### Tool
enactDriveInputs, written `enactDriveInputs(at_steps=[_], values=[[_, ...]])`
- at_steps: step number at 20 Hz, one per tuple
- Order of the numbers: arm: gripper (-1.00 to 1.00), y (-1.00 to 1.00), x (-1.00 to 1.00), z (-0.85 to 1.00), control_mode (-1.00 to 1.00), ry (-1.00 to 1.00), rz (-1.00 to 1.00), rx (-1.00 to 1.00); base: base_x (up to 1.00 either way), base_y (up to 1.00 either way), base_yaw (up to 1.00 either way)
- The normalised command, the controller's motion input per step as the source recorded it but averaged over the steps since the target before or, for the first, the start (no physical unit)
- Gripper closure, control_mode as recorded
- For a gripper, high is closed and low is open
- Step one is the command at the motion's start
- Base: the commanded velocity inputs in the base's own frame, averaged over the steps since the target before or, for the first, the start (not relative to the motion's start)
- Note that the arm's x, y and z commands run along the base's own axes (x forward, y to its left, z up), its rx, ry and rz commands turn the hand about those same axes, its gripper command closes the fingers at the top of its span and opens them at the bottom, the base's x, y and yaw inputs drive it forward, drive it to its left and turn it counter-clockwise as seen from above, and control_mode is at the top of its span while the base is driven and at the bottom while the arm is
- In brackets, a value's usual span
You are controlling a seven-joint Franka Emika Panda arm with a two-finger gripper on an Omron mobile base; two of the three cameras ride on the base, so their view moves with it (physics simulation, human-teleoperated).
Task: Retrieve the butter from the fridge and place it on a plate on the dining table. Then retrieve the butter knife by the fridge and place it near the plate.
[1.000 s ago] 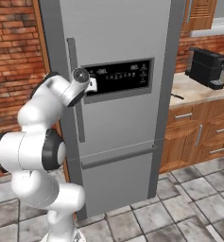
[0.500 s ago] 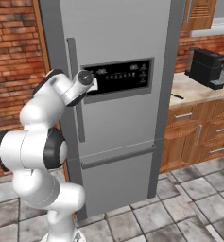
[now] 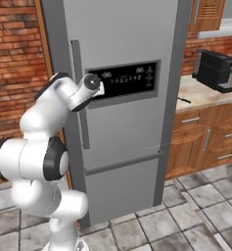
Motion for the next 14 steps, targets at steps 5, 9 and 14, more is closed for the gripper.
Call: enactDriveInputs(at_steps=[5, 9, 14], values=[[1.00, -1.00, -0.32, 0.02, -1.00, 0.00, 0.02, 0.09, 0.00, 0.00, 0.00], [1.00, -1.00, -0.49, 0.22, -1.00, 0.00, 0.05, 0.09, 0.00, 0.00, 0.00], [1.00, -1.00, -0.57, 0.34, -1.00, 0.02, 0.05, 0.08, 0.00, 0.00, 0.00]])
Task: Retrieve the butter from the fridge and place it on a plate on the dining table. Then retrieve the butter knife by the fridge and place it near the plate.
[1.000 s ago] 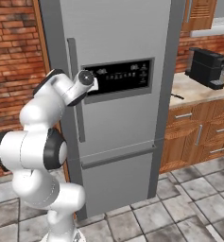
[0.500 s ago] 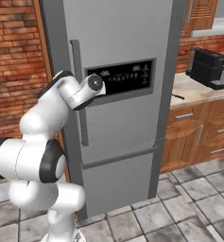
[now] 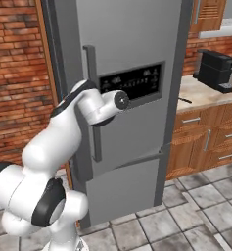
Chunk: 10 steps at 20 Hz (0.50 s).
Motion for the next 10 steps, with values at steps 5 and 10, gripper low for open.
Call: enactDriveInputs(at_steps=[5, 10], values=[[1.00, -1.00, -0.41, 0.35, -1.00, 0.11, 0.05, 0.05, 0.00, 0.00, 0.00], [1.00, -1.00, -0.21, 0.15, -1.00, 0.13, 0.01, 0.02, 0.00, 0.00, 0.00]])
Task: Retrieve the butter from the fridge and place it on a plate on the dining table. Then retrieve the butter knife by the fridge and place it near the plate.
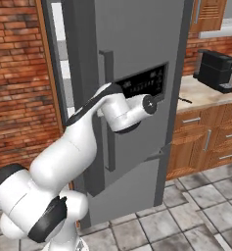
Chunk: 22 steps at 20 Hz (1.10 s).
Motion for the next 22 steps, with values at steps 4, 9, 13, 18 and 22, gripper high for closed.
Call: enactDriveInputs(at_steps=[4, 9, 13, 18, 22], values=[[1.00, -1.00, -0.09, 0.08, -1.00, 0.10, 0.00, 0.00, 0.00, 0.00, 0.00], [-1.00, -0.88, -0.06, 0.01, -1.00, 0.03, 0.00, 0.02, 0.00, 0.00, 0.00], [-1.00, -0.11, -0.02, -0.05, -1.00, -0.03, 0.00, 0.07, 0.00, 0.00, 0.00], [-1.00, -0.02, -0.13, -0.01, -1.00, -0.03, -0.21, 0.04, 0.00, 0.00, 0.00], [-1.00, -0.34, -0.06, 0.00, -1.00, 0.00, -0.29, -0.02, 0.00, 0.00, 0.00]])
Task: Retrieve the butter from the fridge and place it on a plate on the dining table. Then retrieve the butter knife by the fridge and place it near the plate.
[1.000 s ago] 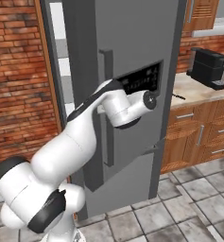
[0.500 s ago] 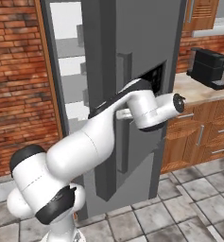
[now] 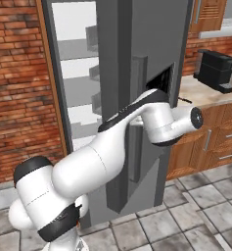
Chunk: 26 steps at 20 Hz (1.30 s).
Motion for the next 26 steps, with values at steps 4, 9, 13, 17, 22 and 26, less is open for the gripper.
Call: enactDriveInputs(at_steps=[4, 9, 13, 17, 22, 26], values=[[-1.00, -0.32, -0.13, 0.01, -1.00, -0.01, -0.28, -0.04, 0.00, 0.00, 0.00], [-1.00, -0.41, -0.25, 0.28, -1.00, -0.02, -0.31, -0.12, 0.00, 0.00, 0.00], [-1.00, -0.87, -0.30, 0.07, -1.00, 0.00, -0.34, -0.07, 0.00, 0.00, 0.00], [-1.00, -0.63, -0.75, 0.07, -1.00, 0.00, -0.34, -0.11, 0.00, 0.00, 0.00], [-1.00, 0.06, -0.97, 0.29, -1.00, -0.06, -0.35, -0.29, 0.00, 0.00, 0.00], [-1.00, 0.60, -0.86, 0.12, -1.00, 0.00, -0.35, -0.30, 0.00, 0.00, 0.00]])
